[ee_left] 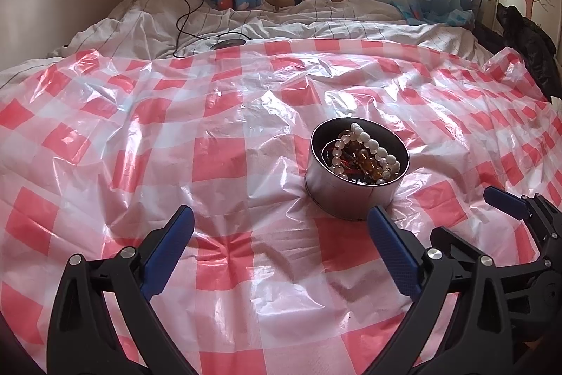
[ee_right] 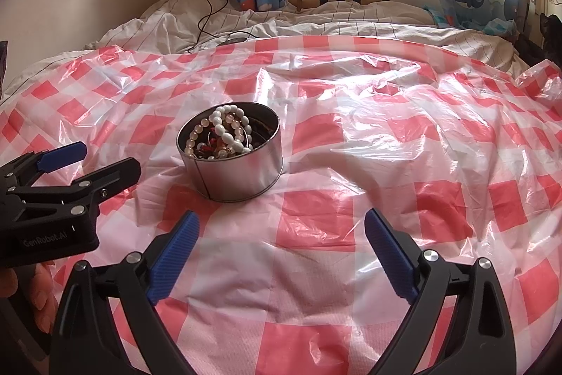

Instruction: Organize jewelry

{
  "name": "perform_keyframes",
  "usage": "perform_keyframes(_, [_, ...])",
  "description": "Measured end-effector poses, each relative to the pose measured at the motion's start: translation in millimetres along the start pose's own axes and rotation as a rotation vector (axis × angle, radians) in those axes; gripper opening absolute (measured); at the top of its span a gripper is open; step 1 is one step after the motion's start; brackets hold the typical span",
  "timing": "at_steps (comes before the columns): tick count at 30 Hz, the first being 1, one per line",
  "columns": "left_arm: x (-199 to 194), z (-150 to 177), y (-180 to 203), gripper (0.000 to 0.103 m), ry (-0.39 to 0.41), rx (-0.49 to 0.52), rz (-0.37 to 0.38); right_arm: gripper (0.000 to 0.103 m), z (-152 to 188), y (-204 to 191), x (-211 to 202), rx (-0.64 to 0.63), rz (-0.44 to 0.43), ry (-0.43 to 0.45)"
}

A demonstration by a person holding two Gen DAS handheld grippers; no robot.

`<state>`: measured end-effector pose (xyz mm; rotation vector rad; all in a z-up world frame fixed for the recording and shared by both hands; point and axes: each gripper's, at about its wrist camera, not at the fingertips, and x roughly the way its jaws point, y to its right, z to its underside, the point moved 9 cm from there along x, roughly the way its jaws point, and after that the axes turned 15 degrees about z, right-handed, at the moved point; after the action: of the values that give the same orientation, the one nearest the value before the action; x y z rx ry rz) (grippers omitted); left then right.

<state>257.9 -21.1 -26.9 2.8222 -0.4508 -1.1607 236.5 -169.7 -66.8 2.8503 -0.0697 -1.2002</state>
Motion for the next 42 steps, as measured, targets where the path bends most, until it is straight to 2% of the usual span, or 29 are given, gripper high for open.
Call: perform_keyframes(42, [7.5,6.9,-2.0,0.095,-0.02,-0.008,0.0,0.094,2.9,3.8,2.6,-0.005,0.003,-0.006])
